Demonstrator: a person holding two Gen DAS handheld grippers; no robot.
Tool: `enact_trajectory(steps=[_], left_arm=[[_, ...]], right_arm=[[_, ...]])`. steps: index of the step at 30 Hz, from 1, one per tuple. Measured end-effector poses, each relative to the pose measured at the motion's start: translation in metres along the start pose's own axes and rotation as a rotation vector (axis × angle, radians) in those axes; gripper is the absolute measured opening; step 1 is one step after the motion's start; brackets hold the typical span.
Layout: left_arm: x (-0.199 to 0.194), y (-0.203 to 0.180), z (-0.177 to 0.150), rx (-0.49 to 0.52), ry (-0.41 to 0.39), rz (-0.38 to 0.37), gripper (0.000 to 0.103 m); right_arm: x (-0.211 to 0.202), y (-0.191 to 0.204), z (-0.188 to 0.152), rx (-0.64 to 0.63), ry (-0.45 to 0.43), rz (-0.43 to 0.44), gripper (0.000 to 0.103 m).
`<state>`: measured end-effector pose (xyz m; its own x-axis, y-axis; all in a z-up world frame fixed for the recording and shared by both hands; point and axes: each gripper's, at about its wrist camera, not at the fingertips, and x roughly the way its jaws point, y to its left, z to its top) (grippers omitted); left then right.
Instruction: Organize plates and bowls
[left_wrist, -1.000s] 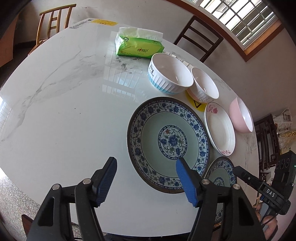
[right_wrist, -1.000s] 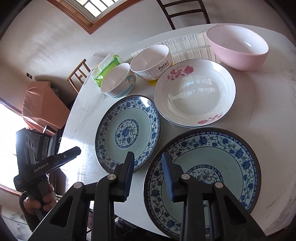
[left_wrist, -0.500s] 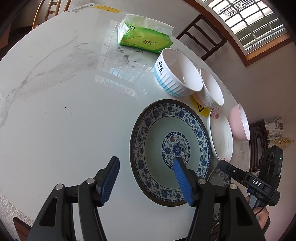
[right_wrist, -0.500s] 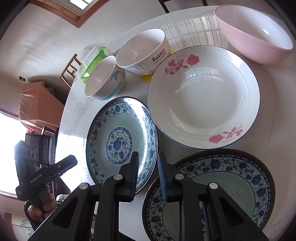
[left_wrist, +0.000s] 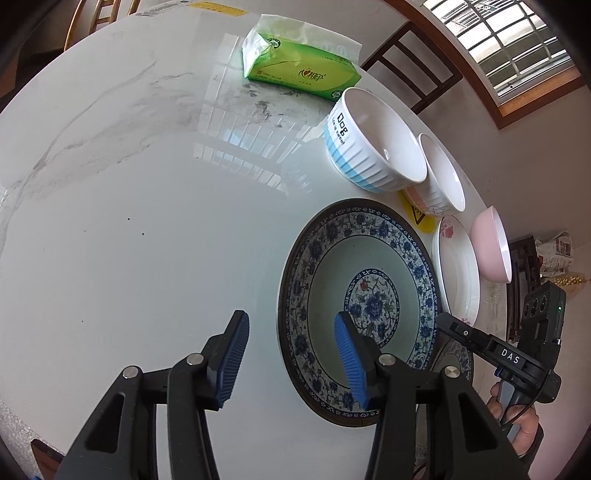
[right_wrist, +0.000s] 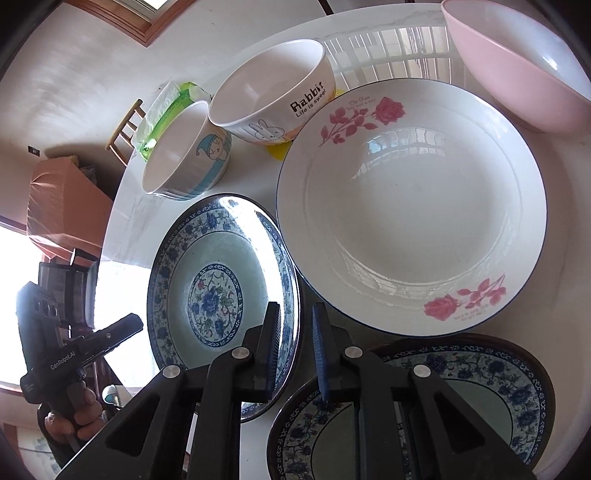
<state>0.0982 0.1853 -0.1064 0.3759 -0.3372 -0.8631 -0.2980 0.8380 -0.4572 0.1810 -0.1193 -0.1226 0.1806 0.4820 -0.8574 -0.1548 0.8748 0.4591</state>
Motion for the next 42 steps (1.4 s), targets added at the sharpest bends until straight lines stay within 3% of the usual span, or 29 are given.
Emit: enact_trajectory(steps=[8, 17, 27, 42], left_arm=[[0.011, 0.004, 0.005, -0.002, 0.026, 0.002, 0.039], [0.019, 0.007, 0.006, -0.002, 0.05, -0.018, 0.014], [0.012, 0.006, 0.003, 0.029, 0.025, 0.006, 0.014], [-0.036, 0.028, -0.009, 0.057, -0.052, 0.044, 0.014]], right_arm=[[0.006, -0.005, 0.002, -0.007, 0.009, 0.008, 0.014], [0.012, -0.008, 0.004, -0.004, 0.015, 0.034, 0.014], [0.012, 0.002, -0.002, -0.036, 0.011, 0.019, 0.012], [0.01, 0.042, -0.023, -0.091, 0.002, 0.056, 0.012]])
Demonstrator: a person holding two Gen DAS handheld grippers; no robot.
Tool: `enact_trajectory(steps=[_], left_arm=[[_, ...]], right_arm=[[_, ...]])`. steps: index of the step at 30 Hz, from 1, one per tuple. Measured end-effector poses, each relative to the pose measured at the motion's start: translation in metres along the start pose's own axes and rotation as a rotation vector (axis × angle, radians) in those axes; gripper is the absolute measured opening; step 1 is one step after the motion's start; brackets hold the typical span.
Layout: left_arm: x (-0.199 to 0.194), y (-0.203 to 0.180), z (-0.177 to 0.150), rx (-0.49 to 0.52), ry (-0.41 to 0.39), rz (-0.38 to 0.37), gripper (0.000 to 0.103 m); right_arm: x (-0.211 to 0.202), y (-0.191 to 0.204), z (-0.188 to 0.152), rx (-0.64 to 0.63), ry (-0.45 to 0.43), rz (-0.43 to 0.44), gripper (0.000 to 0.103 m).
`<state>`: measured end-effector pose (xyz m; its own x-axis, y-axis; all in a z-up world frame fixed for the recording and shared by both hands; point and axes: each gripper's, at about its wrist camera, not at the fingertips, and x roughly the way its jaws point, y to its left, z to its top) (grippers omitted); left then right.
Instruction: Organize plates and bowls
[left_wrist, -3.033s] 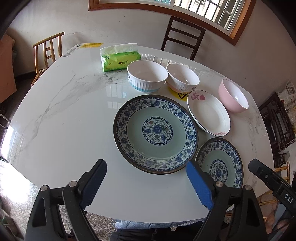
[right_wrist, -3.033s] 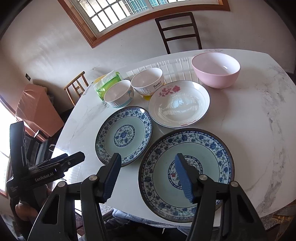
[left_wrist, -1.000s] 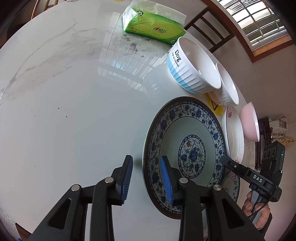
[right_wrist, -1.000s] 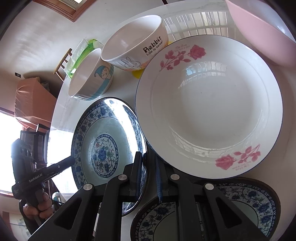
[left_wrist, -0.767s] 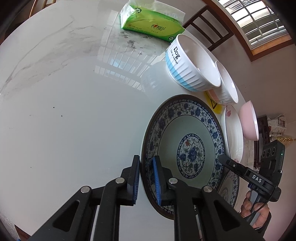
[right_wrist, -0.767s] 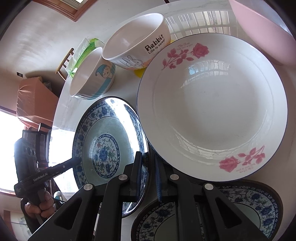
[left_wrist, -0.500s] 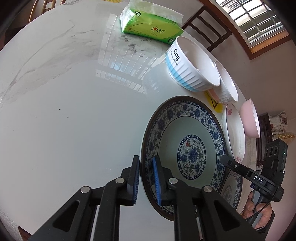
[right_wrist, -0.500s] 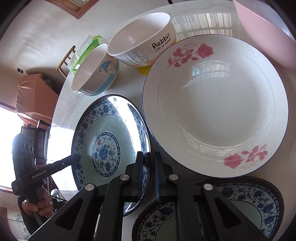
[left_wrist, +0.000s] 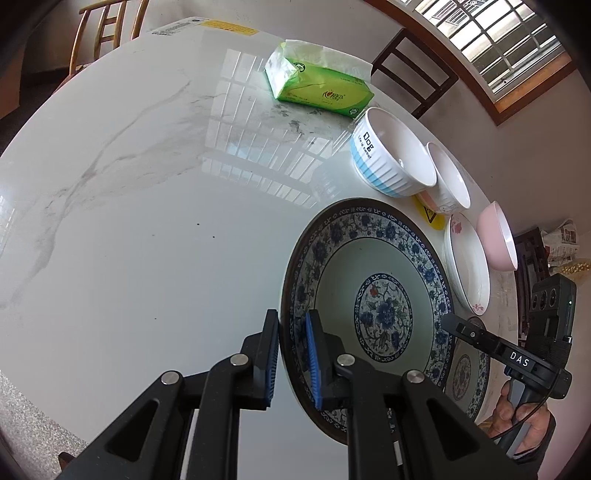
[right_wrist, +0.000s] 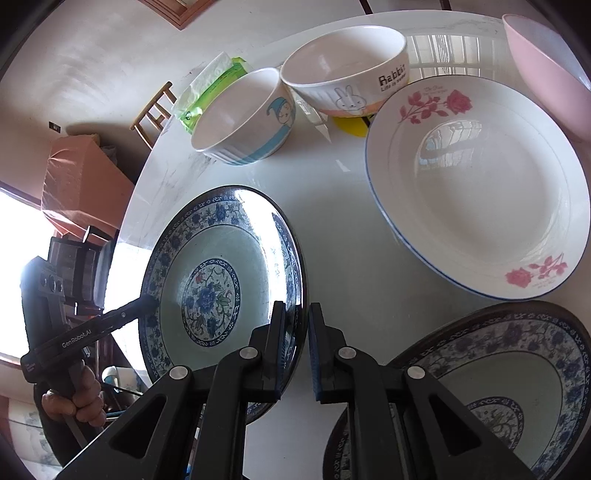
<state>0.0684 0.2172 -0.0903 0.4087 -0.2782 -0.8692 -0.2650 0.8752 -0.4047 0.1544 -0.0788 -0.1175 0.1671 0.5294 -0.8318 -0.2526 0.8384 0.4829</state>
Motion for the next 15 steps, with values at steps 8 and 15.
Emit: enact_trajectory(steps=[8, 15], left_arm=[[-0.017, 0.03, -0.007, -0.031, -0.02, 0.037, 0.014], [-0.024, 0.053, -0.014, -0.058, -0.024, 0.053, 0.014]], right_arm=[[0.014, 0.028, -0.006, -0.034, 0.029, 0.018, 0.012], [0.03, 0.046, -0.013, -0.051, 0.064, 0.031, 0.012]])
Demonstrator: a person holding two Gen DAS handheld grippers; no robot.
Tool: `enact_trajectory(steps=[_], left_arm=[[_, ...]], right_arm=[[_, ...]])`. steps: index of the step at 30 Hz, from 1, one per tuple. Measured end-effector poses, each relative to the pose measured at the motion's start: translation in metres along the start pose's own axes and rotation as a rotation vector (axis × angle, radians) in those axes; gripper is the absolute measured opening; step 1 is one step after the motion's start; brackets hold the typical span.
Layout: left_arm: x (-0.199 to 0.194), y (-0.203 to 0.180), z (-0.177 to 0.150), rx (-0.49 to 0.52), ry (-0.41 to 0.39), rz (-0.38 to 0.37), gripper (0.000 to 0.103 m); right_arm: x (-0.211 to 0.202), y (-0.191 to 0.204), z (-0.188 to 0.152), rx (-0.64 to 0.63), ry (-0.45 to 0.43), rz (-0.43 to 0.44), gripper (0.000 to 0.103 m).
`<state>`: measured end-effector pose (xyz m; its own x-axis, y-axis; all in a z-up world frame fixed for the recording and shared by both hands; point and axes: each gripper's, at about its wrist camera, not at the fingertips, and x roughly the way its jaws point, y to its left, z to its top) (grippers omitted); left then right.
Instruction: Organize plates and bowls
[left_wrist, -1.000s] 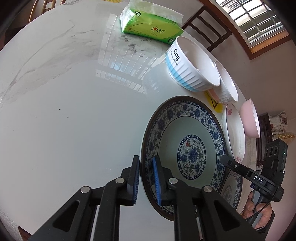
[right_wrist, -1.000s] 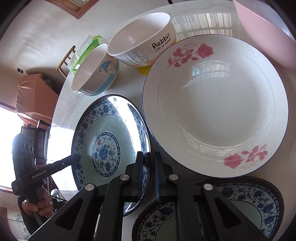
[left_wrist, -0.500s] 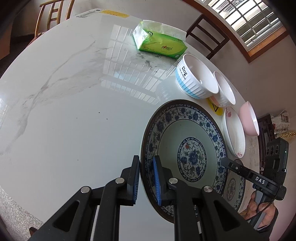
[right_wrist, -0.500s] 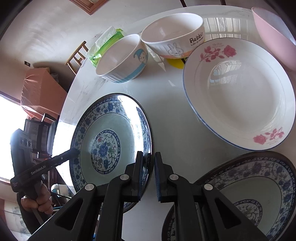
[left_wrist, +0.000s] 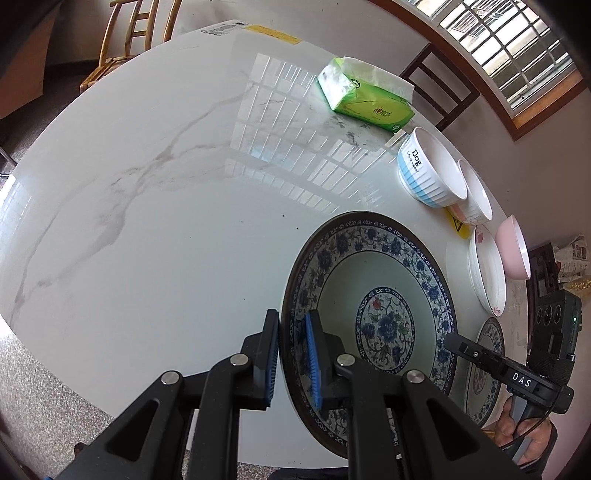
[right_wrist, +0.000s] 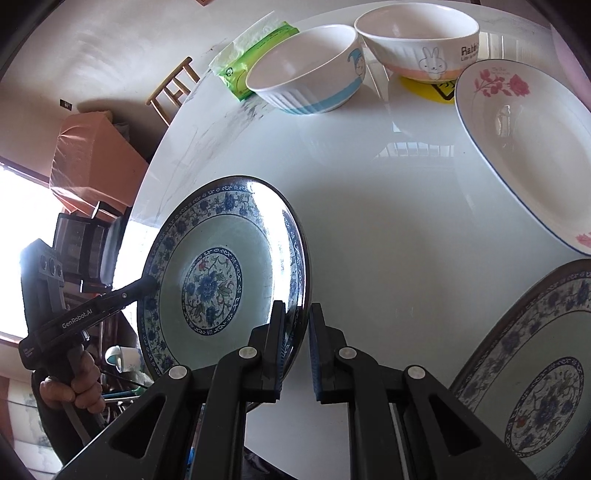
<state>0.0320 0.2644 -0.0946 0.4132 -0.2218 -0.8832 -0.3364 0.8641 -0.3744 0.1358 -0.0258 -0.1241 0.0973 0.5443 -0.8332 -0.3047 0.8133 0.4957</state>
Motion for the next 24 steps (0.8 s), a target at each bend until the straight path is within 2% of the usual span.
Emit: enact_trajectory(steps=[24], left_arm=[[0.017, 0.02, -0.001, -0.024, 0.017, 0.019, 0.019]], right_arm=[[0.018, 0.019, -0.008, -0.018, 0.039, -0.011, 0.013]])
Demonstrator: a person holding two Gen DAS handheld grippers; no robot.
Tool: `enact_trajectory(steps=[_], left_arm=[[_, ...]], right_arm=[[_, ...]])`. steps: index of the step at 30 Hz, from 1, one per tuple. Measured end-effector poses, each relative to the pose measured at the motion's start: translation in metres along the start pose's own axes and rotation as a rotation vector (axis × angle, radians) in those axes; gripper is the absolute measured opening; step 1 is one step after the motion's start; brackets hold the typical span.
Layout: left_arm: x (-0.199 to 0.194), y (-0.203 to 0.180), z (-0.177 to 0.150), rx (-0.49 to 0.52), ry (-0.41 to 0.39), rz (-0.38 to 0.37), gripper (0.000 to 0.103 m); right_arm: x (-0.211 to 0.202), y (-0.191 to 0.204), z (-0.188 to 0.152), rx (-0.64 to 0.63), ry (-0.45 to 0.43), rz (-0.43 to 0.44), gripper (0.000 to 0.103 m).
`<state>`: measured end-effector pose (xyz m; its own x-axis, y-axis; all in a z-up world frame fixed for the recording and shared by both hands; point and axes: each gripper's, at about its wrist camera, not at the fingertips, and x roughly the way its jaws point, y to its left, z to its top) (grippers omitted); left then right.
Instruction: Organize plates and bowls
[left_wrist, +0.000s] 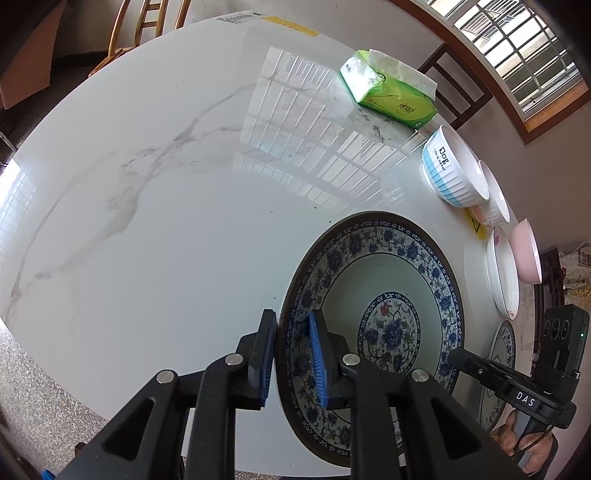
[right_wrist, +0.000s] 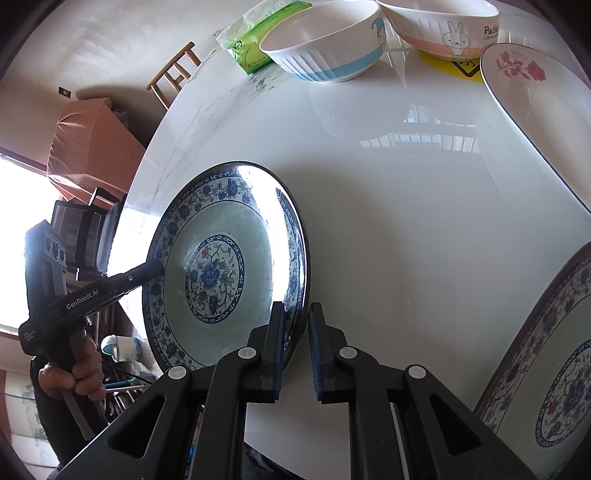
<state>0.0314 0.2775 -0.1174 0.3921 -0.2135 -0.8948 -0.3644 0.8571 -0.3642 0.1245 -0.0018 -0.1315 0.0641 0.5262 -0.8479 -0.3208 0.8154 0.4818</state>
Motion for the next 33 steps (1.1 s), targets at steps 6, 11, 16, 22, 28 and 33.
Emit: enact_trajectory(steps=[6, 11, 16, 22, 28, 33], left_arm=[[0.003, 0.0, 0.003, -0.003, 0.007, 0.009, 0.02], [-0.002, 0.0, 0.004, 0.008, -0.007, 0.041, 0.02], [-0.014, 0.01, 0.006, -0.055, -0.032, 0.051, 0.024], [-0.032, 0.0, 0.005, -0.069, -0.064, 0.023, 0.024], [-0.036, -0.053, -0.005, 0.013, -0.05, -0.066, 0.025], [-0.03, -0.11, -0.02, 0.107, -0.015, -0.162, 0.025]], right_arm=[[0.001, 0.002, -0.001, 0.0, 0.004, 0.007, 0.015], [0.002, 0.0, -0.002, 0.002, 0.011, 0.007, 0.015], [-0.005, -0.005, -0.003, 0.011, -0.001, 0.01, 0.022], [-0.028, -0.014, -0.007, 0.012, -0.037, 0.019, 0.022], [-0.066, -0.032, -0.015, 0.025, -0.089, 0.034, 0.022], [-0.106, -0.059, -0.026, 0.06, -0.156, 0.02, 0.022]])
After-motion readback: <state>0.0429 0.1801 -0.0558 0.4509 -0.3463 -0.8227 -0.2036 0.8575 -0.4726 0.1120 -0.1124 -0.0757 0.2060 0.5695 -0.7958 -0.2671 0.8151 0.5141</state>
